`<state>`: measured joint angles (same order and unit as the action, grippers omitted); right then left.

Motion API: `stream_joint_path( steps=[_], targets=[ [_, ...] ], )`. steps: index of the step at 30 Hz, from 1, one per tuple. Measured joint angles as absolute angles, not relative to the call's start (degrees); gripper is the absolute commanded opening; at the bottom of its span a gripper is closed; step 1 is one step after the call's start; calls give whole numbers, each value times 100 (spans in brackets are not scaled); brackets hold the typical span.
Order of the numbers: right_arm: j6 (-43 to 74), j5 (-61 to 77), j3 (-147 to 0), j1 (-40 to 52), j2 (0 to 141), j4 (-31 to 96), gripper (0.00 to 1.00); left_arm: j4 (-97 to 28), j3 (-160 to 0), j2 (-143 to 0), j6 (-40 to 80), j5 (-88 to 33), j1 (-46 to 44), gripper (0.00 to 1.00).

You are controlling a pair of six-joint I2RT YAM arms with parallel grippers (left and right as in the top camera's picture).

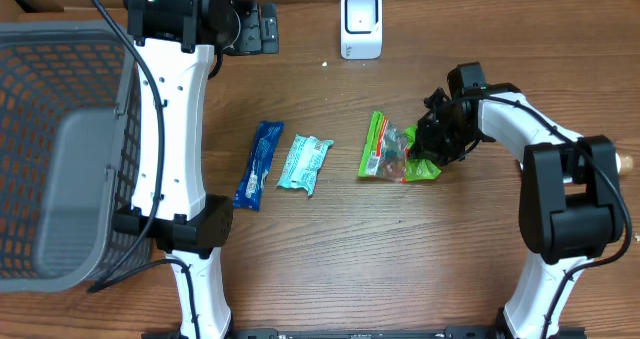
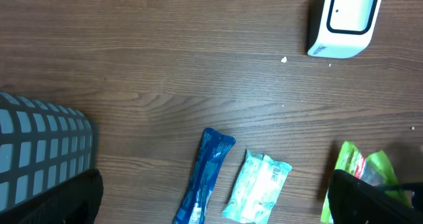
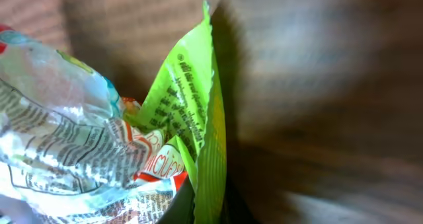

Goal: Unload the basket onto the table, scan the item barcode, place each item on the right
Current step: 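Lift the snack bag up with the right gripper, then hold the snack bag in front of the scanner with the right gripper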

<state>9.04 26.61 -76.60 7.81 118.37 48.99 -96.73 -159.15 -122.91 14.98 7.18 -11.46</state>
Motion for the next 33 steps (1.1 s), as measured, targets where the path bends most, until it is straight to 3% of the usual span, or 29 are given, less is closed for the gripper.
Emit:
stream_joint_path(
  steps=[16, 33],
  targets=[
    [794, 4351, -8390, 510, 11316, 5645, 4, -9673, -15913, -12291, 1498, 718, -1146, 100],
    [967, 8082, -8707, -880, 10879, 5177, 4, -9673, -15915, -12291, 1498, 718, -1146, 100]
  ],
)
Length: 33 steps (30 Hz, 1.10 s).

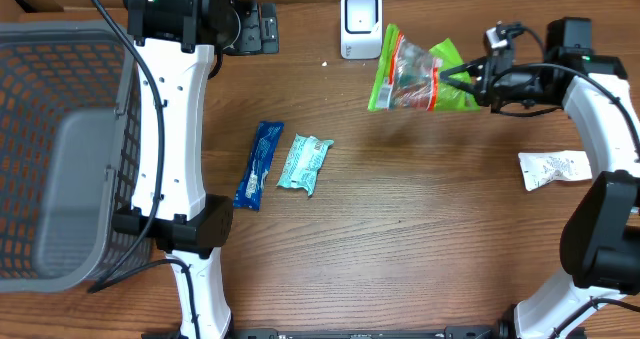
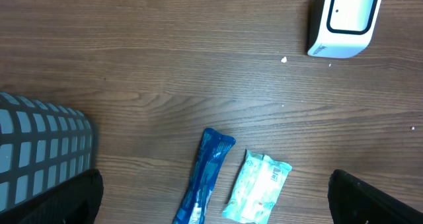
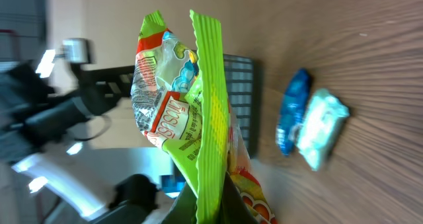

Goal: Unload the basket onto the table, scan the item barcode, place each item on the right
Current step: 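Hold the snack bag in front of the scanner with the right gripper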

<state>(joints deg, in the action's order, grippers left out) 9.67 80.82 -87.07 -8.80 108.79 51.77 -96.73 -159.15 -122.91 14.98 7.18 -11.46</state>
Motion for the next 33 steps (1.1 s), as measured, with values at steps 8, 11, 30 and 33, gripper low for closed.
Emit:
stream_joint_path(
  steps=[8, 11, 30, 33],
  targets=[
    [1179, 8562, -8707, -1063, 10879, 5087, 4, -9673, -15915, -12291, 1498, 718, -1146, 100],
    [1199, 8608, -8707, -1063, 10879, 4969, 4, -9675, -15913, -12291, 1498, 716, -1146, 100],
    [1756, 3295, -8707, 447, 10879, 3900, 4, -9675, -15913, -12291, 1498, 716, -1146, 100],
    [1754, 2171, -8707, 812, 10879, 3511, 4, -9673, -15913, -12291, 1498, 718, -1146, 100]
  ],
)
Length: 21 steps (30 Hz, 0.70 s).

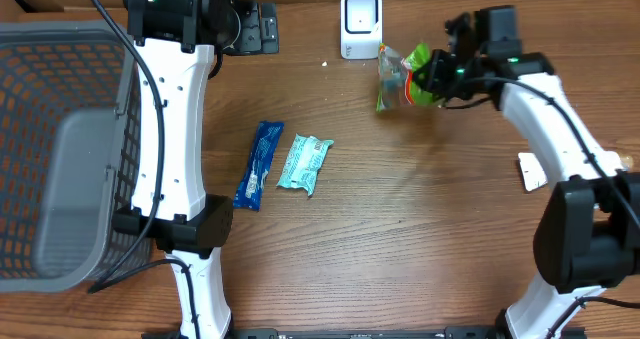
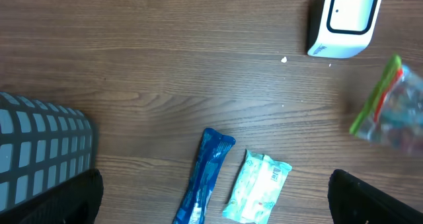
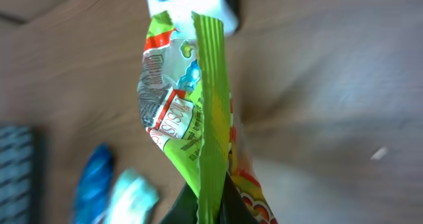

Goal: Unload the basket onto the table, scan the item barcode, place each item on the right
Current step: 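Hold the snack bag in front of the scanner with the right gripper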

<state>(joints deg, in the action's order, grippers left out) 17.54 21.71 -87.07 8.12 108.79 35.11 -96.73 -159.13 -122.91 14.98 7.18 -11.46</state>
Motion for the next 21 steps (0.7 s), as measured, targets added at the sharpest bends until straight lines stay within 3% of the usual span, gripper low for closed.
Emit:
stream_joint_path(
  steps=[11, 21],
  targets=[
    [607, -1538, -8739, 1955, 10879, 1527, 4, -9675, -15913, -12291, 1498, 718, -1146, 100],
    [-1041, -2110, -8809, 2244, 10881, -395, 4, -9673, -15913, -12291, 1500, 716, -1146, 100]
  ],
)
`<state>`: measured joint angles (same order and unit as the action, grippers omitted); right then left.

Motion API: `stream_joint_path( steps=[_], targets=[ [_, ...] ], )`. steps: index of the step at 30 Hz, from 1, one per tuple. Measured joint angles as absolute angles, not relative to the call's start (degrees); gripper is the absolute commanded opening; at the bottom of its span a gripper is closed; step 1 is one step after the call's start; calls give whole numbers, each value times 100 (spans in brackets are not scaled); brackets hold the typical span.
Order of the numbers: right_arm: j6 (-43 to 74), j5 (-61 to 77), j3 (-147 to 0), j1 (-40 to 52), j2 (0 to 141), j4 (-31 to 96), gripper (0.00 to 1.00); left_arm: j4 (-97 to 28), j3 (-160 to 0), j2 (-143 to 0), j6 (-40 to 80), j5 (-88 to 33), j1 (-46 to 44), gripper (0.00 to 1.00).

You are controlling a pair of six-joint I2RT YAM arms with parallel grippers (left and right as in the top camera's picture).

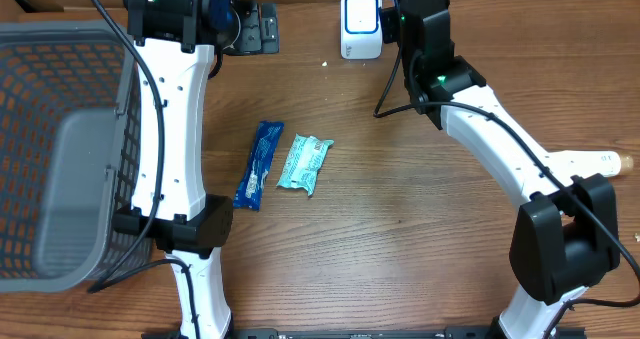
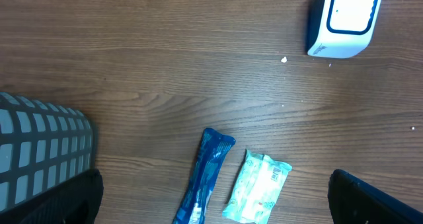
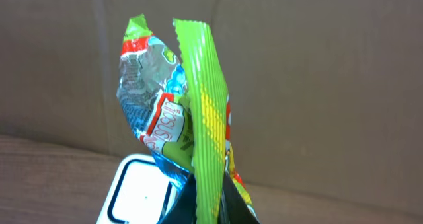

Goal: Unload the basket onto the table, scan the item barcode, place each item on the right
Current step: 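Hold the snack bag in front of the scanner with the right gripper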

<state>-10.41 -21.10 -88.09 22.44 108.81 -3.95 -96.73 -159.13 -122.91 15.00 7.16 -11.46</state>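
Note:
My right gripper (image 3: 210,199) is shut on the lower edge of a green and clear snack bag (image 3: 198,105), which stands upright. The white barcode scanner (image 3: 140,196) sits just below and left of the bag. In the overhead view the right gripper is at the table's far edge, right beside the scanner (image 1: 361,24), and the wrist hides the bag. My left gripper (image 2: 215,201) hangs open, high over the table, with nothing between its fingers (image 2: 86,197).
A blue packet (image 1: 259,165) and a pale teal packet (image 1: 304,162) lie side by side mid-table. A grey mesh basket (image 1: 60,89) fills the left side. A white packet (image 1: 580,163) shows past the right arm. A cardboard wall (image 3: 317,65) stands behind the scanner.
The right gripper has moved with the bag from just right of the scanner to the far edge beside it. The bag has left the left wrist view. The left arm has not moved.
The right gripper was at the snack bag lying on the table's right half. Then it held the bag in the air to the right of the scanner, then closer to it, and now right beside the scanner. The left arm stayed still throughout.

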Motion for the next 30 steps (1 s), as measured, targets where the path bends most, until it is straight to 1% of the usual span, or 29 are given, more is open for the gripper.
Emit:
stream_joint_path(
  steps=[5, 11, 15, 19, 26, 30],
  targets=[
    [-1579, -1903, -8812, 2215, 10989, -902, 4, -9675, -15913, -12291, 1498, 718, -1146, 100],
    [-2633, -1841, -8838, 2228, 11598, -1487, 4, -9673, -15913, -12291, 1498, 718, -1146, 100],
    [-3225, -1975, -8838, 2248, 11970, -1645, 4, -9673, -15913, -12291, 1498, 716, -1146, 100],
    [-3559, -2018, -8838, 2261, 12084, -1660, 4, -9675, -15913, -12291, 1498, 718, -1146, 100],
    [-3780, -2043, -8840, 2261, 12084, -1870, 4, -9673, -15913, -12291, 1498, 718, -1146, 100],
    [-4071, -2016, -8840, 2268, 12084, -2220, 4, -9675, -15913, -12291, 1500, 718, -1146, 99]
  ],
)
